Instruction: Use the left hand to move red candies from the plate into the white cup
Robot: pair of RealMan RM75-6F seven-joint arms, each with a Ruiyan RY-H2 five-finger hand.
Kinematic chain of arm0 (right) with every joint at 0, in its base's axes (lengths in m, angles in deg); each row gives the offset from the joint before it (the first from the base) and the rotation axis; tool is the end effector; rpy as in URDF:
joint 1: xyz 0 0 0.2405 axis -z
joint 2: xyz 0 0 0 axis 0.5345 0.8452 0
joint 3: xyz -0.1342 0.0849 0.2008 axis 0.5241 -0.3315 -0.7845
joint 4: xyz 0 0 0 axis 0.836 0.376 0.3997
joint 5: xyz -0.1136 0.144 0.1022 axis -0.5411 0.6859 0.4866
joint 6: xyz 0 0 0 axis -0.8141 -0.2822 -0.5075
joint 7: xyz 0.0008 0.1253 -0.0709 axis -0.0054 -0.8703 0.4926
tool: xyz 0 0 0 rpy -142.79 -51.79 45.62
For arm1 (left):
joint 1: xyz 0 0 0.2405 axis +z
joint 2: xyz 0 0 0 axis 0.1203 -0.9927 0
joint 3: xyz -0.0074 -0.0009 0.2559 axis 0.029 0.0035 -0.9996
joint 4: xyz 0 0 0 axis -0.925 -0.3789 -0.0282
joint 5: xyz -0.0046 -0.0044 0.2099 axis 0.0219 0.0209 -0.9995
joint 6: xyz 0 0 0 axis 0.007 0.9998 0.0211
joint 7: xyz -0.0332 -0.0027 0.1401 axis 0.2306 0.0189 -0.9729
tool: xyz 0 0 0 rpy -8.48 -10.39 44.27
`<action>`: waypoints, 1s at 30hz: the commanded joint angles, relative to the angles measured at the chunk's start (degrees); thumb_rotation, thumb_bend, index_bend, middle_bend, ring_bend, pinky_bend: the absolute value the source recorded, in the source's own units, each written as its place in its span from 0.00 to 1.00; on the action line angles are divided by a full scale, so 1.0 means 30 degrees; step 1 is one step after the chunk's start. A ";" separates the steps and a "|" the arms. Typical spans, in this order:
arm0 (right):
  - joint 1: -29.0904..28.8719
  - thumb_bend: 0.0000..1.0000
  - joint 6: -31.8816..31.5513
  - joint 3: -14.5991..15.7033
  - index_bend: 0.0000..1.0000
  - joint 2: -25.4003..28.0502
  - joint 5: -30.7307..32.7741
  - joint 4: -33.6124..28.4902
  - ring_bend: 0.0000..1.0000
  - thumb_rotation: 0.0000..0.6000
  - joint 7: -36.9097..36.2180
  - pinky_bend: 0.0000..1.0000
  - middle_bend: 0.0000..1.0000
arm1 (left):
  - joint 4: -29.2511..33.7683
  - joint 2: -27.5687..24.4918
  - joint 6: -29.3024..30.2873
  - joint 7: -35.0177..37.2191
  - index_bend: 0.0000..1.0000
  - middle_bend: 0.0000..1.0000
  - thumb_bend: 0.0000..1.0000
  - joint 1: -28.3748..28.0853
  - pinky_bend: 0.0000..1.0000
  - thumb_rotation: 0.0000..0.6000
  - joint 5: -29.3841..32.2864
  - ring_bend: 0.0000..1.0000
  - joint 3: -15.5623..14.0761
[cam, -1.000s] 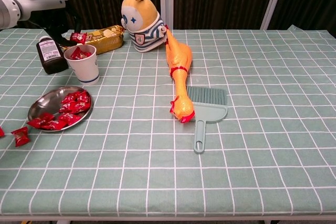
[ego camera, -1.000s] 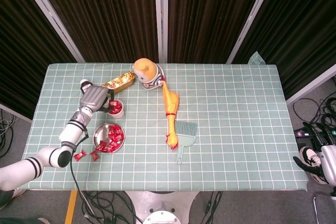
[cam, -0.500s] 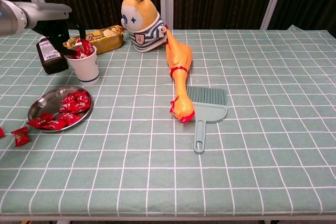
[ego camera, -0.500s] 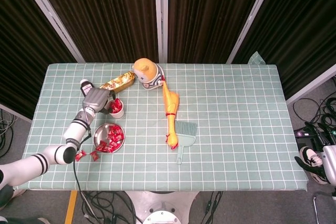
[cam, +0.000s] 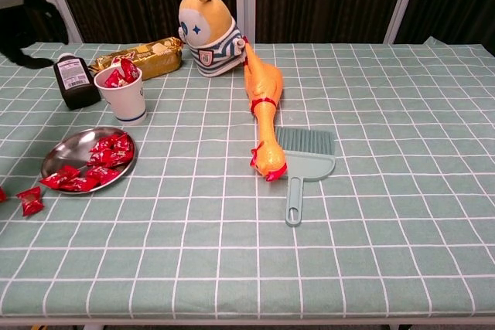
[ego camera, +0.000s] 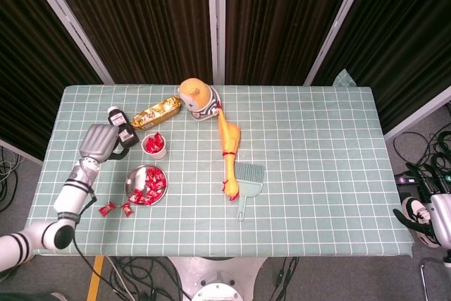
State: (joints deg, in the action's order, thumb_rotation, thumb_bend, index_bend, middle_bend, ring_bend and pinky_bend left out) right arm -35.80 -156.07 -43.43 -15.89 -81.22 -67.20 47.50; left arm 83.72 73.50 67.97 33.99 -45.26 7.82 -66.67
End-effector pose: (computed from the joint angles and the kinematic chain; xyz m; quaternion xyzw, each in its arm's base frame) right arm -0.3085 -0.1751 0.2126 0.5832 -0.3973 0.4322 0.5614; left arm -0.2335 0.3641 0.0761 -0.6778 -0.4132 -0.3330 0.5089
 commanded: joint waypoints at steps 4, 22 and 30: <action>-0.0040 0.10 -0.0028 0.0007 0.11 -0.0051 -0.0097 0.0095 0.08 1.00 -0.0141 0.36 0.25 | 0.0981 -0.0721 0.1571 0.0714 0.51 1.00 0.31 0.2299 1.00 1.00 -0.1411 0.98 -0.1804; -0.0192 0.10 0.0144 -0.0004 0.11 -0.0041 -0.0047 -0.0026 0.08 1.00 0.0045 0.36 0.25 | 0.1402 0.0028 0.1901 0.0741 0.50 1.00 0.21 0.5165 1.00 1.00 -0.2182 0.97 -0.3760; -0.0282 0.10 0.0237 -0.0019 0.11 0.0009 -0.0052 -0.0231 0.08 1.00 0.0299 0.36 0.25 | 0.0608 0.1025 0.1392 0.0404 0.49 1.00 0.19 0.5438 1.00 1.00 -0.1956 0.97 -0.3661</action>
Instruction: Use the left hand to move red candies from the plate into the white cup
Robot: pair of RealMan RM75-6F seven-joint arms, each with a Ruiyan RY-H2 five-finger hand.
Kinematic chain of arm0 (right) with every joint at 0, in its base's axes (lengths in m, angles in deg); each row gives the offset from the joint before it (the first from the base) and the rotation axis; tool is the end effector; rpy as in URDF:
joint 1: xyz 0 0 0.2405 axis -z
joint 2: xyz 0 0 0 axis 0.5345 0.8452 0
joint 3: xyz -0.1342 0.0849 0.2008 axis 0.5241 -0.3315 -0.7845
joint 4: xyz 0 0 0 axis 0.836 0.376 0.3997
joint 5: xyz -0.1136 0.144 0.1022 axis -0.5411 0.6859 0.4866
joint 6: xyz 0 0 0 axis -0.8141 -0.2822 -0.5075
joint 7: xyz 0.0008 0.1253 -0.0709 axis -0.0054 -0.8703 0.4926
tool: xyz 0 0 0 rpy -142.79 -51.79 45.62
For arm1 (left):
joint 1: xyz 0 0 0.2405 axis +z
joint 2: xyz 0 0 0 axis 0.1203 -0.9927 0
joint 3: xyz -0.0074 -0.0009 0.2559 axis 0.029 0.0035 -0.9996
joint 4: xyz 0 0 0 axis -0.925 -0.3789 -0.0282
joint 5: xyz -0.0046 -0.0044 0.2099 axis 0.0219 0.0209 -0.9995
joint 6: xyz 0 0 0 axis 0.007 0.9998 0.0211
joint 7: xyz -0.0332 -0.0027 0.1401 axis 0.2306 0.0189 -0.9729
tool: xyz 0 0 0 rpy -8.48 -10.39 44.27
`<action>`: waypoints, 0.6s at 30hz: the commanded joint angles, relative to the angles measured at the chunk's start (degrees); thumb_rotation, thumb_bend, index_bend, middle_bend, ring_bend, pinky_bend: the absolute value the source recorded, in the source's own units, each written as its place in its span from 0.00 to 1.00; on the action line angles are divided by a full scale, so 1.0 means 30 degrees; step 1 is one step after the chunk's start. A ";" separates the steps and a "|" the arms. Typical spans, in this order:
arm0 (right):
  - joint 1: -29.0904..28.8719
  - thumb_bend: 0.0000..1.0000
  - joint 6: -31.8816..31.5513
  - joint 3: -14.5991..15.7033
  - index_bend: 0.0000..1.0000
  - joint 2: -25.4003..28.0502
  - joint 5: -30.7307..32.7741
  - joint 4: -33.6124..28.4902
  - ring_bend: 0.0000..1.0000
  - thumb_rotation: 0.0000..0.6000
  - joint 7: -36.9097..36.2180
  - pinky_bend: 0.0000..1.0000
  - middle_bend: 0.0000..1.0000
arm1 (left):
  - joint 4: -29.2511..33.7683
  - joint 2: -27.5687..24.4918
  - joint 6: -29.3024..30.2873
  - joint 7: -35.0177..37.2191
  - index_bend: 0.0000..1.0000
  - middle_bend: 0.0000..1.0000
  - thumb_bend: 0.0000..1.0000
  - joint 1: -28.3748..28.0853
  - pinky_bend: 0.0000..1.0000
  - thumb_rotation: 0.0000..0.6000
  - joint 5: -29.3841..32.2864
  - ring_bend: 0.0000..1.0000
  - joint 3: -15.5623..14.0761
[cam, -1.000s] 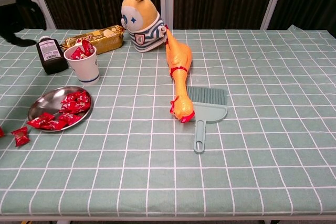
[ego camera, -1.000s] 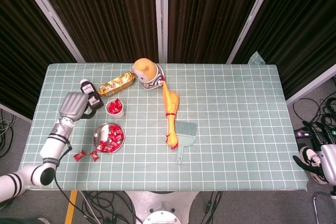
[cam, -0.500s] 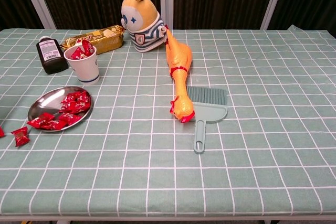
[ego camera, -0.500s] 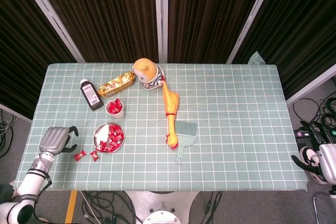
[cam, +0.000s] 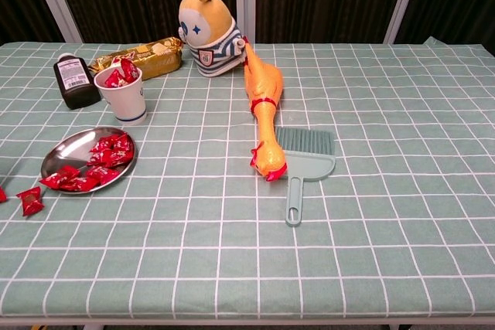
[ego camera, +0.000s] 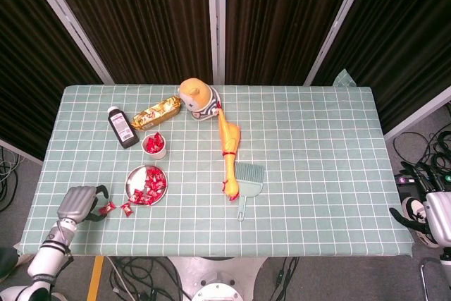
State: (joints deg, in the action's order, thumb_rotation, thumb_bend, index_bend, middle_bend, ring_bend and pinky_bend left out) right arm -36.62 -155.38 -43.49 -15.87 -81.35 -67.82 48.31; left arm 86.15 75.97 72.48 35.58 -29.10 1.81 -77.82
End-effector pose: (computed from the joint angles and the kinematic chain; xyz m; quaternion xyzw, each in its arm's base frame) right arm -0.3045 -0.1796 0.2099 0.5894 -0.3951 0.4319 0.5568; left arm -0.3188 0.2364 0.0366 -0.6703 -0.5040 -0.2381 0.4899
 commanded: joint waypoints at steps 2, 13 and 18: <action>-0.0034 0.10 0.0047 -0.0010 0.11 0.0020 0.0030 -0.0088 0.08 1.00 0.0090 0.36 0.25 | -0.0369 0.0428 -0.0173 -0.0170 0.49 1.00 0.19 0.0075 1.00 1.00 0.0017 0.97 0.0144; 0.0030 0.10 -0.0072 -0.0003 0.11 0.0100 0.0058 -0.0213 0.08 1.00 0.0173 0.36 0.25 | -0.2058 0.1500 -0.0314 -0.1233 0.48 1.00 0.19 0.0065 1.00 1.00 0.0166 0.97 0.0654; 0.0053 0.10 -0.0078 0.0034 0.11 0.0089 0.0046 -0.0192 0.08 1.00 0.0151 0.36 0.25 | -0.2013 0.1328 -0.0786 -0.0895 0.48 1.00 0.19 0.0099 1.00 1.00 0.0488 0.97 0.0913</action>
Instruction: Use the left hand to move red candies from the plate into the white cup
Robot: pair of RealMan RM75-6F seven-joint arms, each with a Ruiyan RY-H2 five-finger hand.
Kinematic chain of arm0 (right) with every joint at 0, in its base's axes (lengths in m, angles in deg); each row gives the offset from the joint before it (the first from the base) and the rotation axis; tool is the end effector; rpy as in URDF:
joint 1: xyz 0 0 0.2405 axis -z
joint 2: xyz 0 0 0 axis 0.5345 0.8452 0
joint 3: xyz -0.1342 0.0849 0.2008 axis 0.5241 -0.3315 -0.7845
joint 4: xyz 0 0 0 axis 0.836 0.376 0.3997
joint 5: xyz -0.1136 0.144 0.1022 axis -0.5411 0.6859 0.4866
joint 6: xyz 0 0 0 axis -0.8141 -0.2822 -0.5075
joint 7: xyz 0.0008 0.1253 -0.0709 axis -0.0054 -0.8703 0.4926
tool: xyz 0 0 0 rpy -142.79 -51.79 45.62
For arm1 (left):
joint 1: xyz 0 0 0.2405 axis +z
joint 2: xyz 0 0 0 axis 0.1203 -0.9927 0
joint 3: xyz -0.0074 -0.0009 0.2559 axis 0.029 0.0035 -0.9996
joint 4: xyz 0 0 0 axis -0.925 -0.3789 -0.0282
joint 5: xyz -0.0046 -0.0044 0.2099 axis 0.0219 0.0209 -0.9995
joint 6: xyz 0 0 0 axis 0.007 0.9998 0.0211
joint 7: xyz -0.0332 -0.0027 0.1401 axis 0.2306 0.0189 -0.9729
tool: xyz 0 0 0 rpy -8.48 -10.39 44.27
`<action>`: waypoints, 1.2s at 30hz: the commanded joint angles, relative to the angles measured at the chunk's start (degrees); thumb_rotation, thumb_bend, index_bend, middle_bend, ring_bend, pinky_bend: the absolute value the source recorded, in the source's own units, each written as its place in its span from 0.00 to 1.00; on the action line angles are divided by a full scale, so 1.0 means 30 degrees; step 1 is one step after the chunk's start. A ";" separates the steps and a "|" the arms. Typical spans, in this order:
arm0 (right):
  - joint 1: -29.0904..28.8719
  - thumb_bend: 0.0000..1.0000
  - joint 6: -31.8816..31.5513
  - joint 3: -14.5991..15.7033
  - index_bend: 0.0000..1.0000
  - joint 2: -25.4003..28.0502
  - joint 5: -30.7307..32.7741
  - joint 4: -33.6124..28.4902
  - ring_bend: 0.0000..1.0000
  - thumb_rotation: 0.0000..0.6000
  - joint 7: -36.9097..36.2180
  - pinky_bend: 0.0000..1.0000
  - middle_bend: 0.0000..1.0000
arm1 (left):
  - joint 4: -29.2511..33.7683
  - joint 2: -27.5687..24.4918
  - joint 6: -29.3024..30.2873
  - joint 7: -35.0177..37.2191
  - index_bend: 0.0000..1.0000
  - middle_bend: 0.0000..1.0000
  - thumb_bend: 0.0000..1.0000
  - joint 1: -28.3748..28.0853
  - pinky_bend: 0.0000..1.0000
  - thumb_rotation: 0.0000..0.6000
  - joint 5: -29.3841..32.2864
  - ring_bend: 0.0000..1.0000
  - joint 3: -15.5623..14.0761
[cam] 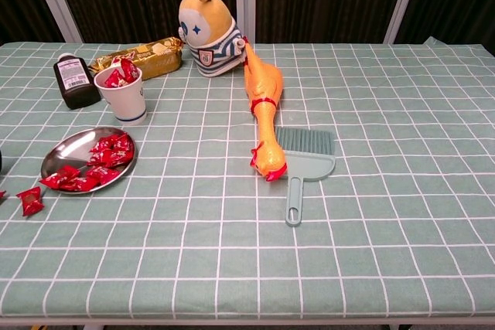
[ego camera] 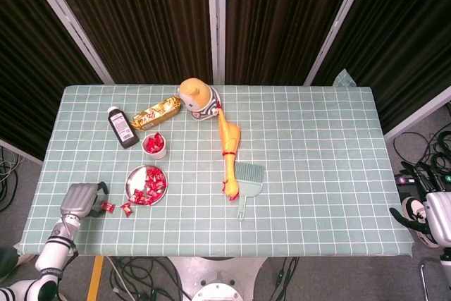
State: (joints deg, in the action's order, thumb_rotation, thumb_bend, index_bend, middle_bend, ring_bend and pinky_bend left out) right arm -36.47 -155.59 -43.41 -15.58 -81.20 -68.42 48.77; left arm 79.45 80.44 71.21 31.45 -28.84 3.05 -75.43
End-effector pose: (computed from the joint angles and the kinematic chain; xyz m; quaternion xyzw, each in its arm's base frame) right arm -0.3034 -0.1784 0.2108 0.5883 -0.3948 0.4309 0.5589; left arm -0.3301 0.2490 0.0245 -0.6756 -0.4779 -0.2181 0.5173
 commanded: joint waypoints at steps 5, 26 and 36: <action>0.0001 0.10 0.0002 0.0022 0.11 -0.0058 -0.0022 0.0075 0.08 1.00 -0.0069 0.36 0.25 | 0.0335 -0.0401 -0.0841 0.1176 0.53 1.00 0.19 0.0044 1.00 1.00 -0.0403 0.97 -0.0006; 0.0028 0.10 -0.0085 0.0017 0.11 0.0042 -0.0039 -0.0044 0.08 1.00 -0.0012 0.36 0.25 | 0.0931 -0.1133 -0.0900 0.2055 0.60 1.00 0.29 0.0105 1.00 1.00 -0.1271 0.97 0.0431; 0.0104 0.10 -0.0174 0.0049 0.11 0.0051 -0.0048 0.0099 0.08 1.00 -0.0166 0.36 0.25 | 0.1934 -0.2747 -0.1485 0.3475 0.60 1.00 0.30 -0.1763 1.00 1.00 -0.1580 0.97 0.2826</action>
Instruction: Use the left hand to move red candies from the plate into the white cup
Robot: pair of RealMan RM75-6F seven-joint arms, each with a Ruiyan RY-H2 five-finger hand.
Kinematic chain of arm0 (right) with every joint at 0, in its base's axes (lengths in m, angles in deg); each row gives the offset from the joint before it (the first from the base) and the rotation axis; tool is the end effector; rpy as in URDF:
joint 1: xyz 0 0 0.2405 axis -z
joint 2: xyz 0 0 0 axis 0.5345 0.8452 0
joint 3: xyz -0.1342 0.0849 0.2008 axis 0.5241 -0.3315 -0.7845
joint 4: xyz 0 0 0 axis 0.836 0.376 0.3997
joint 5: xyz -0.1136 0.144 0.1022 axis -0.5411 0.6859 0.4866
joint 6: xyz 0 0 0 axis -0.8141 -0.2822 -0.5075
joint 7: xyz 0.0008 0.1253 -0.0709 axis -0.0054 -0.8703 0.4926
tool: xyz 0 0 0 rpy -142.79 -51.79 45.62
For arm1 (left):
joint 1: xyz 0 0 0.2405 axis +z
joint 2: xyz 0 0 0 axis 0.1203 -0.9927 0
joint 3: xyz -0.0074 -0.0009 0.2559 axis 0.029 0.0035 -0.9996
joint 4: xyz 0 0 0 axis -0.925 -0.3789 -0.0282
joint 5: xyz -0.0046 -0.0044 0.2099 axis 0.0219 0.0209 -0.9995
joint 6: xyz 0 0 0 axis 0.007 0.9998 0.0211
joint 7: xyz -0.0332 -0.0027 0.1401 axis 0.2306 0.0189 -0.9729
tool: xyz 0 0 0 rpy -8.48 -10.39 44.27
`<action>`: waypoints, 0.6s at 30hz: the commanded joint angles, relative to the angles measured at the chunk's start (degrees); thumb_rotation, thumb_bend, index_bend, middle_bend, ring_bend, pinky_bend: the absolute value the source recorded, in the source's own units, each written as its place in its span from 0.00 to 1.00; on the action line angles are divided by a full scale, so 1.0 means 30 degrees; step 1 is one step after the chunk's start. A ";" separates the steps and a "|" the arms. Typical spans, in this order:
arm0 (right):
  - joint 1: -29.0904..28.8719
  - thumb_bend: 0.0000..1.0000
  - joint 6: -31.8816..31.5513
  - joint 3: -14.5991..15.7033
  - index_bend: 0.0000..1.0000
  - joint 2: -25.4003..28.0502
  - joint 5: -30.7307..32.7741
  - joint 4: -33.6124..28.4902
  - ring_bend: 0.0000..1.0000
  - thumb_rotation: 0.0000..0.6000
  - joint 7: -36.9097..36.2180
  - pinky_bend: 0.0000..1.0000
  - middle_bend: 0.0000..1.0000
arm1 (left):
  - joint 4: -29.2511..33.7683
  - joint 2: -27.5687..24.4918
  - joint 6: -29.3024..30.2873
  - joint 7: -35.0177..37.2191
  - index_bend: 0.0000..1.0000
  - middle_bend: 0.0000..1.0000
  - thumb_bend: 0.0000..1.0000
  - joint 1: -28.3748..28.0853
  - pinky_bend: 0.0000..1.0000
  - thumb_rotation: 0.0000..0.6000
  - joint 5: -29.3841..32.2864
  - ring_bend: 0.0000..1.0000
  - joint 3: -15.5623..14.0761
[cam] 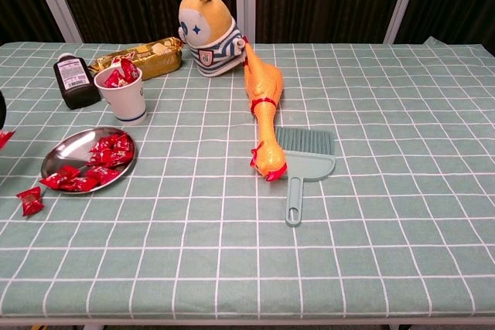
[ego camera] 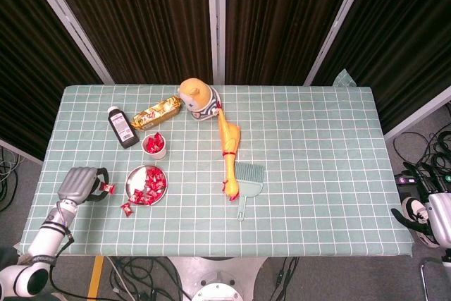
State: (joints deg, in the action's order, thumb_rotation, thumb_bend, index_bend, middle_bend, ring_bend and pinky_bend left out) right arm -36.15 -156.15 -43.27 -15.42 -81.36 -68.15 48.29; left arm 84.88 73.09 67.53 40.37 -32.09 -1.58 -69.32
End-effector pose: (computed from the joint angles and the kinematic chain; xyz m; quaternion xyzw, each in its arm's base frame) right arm -0.3045 -0.1762 0.2129 0.5867 -0.3939 0.4323 0.5601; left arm -0.2951 0.2897 0.0630 -0.6659 -0.4805 -0.2966 0.4876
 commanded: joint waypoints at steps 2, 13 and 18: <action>-0.0022 0.10 0.0039 -0.0003 0.11 -0.0011 0.0007 0.0017 0.08 1.00 -0.0017 0.36 0.25 | 0.0024 -0.0365 -0.0641 0.0697 0.60 1.00 0.30 -0.1392 1.00 1.00 0.0057 0.97 0.1483; -0.0067 0.10 0.0156 -0.0023 0.11 0.0021 0.0098 -0.0122 0.08 1.00 0.0173 0.36 0.25 | -0.1684 0.0846 -0.4038 -0.0407 0.60 1.00 0.30 -0.5481 1.00 1.00 0.2025 0.97 0.3381; -0.0023 0.10 0.0139 -0.0024 0.11 0.0045 0.0172 -0.0114 0.08 1.00 0.0166 0.36 0.25 | -0.2907 0.1717 -0.5187 -0.1185 0.60 1.00 0.30 -0.6579 1.00 1.00 0.3361 0.97 0.3266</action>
State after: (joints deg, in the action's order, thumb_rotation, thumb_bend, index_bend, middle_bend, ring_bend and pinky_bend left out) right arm -36.22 -155.74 -43.34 -15.29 -80.85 -68.49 48.79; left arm 77.22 77.27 52.99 37.73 -50.81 7.38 -59.46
